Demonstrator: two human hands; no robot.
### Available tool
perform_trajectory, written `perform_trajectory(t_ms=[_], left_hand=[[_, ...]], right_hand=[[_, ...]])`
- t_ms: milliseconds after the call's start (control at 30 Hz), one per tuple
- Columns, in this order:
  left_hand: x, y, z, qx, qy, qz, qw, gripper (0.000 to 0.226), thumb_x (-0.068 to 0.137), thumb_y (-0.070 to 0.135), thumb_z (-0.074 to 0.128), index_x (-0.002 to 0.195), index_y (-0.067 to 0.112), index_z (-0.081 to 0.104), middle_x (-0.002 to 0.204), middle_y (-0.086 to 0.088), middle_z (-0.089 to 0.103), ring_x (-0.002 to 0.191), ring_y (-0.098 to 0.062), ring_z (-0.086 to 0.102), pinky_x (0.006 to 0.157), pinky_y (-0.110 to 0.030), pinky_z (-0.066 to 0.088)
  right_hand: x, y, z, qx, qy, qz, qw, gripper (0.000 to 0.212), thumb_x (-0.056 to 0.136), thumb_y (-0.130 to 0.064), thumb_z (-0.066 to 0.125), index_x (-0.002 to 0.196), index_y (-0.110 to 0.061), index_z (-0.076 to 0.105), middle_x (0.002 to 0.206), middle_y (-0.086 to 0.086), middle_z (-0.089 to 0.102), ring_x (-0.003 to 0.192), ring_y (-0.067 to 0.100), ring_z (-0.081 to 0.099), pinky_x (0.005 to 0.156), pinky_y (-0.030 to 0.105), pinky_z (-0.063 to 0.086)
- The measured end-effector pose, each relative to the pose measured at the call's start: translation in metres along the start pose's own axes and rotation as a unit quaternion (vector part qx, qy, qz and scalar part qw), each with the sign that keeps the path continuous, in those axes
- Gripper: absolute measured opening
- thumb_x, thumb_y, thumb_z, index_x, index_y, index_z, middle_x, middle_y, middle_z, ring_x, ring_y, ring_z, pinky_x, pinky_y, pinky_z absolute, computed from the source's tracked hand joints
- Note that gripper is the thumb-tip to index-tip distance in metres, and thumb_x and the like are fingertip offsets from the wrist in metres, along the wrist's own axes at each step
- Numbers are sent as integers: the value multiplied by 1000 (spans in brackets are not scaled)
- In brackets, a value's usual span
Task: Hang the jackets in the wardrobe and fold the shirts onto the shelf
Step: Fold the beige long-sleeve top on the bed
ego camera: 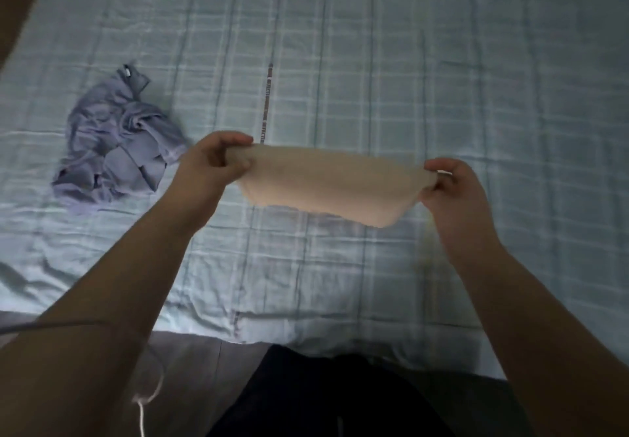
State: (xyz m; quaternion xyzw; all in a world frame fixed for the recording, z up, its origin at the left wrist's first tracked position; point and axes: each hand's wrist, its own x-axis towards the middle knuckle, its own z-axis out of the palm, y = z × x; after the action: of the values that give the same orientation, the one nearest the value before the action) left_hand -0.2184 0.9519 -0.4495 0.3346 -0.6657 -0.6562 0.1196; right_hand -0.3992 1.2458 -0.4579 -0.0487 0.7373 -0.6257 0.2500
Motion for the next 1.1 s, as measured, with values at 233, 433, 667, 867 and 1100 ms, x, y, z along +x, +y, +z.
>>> perform_trajectory(t_ms=[233, 433, 667, 867, 1100], left_hand=[[-82, 7, -1, 25, 70, -105, 992, 30, 86, -1, 67, 109, 19, 68, 83, 2, 63, 77, -10, 60, 70, -22, 50], [-12, -32, -7, -44, 70, -292, 953, 37, 85, 1, 70, 119, 11, 59, 111, -15, 62, 93, -23, 61, 71, -35, 50], [101, -97, 2, -45, 62, -364, 928, 17, 87, -2, 63, 94, 14, 61, 88, -6, 58, 73, -17, 56, 60, -29, 50], [104, -120, 8, 331, 124, -224, 908, 31, 87, 21, 63, 114, 9, 53, 102, -12, 55, 86, -27, 59, 69, -35, 50], [14, -158, 78, 586, -106, 180, 783, 53, 98, 36, 43, 146, 14, 44, 157, -18, 33, 147, -40, 21, 119, -57, 17]], right_hand=[[-27, -8, -30, -106, -17, -39, 993, 46, 79, 5, 66, 97, -37, 60, 78, -11, 60, 69, 13, 56, 73, 33, 48], [32, 29, 0, -114, 25, 29, 993, 29, 76, -2, 65, 86, -29, 66, 75, -7, 62, 74, 11, 61, 86, 43, 54], [137, 95, 47, -167, 91, 120, 974, 26, 76, -3, 55, 81, -27, 65, 89, -1, 69, 88, 26, 67, 84, 40, 56], [119, 108, 64, -356, 116, -52, 926, 26, 85, -2, 51, 105, -13, 63, 116, 11, 59, 109, 27, 56, 91, 21, 36], [35, 154, 85, -611, -118, -253, 741, 53, 99, -26, 43, 149, -10, 41, 156, 14, 37, 145, 34, 31, 117, 54, 23]])
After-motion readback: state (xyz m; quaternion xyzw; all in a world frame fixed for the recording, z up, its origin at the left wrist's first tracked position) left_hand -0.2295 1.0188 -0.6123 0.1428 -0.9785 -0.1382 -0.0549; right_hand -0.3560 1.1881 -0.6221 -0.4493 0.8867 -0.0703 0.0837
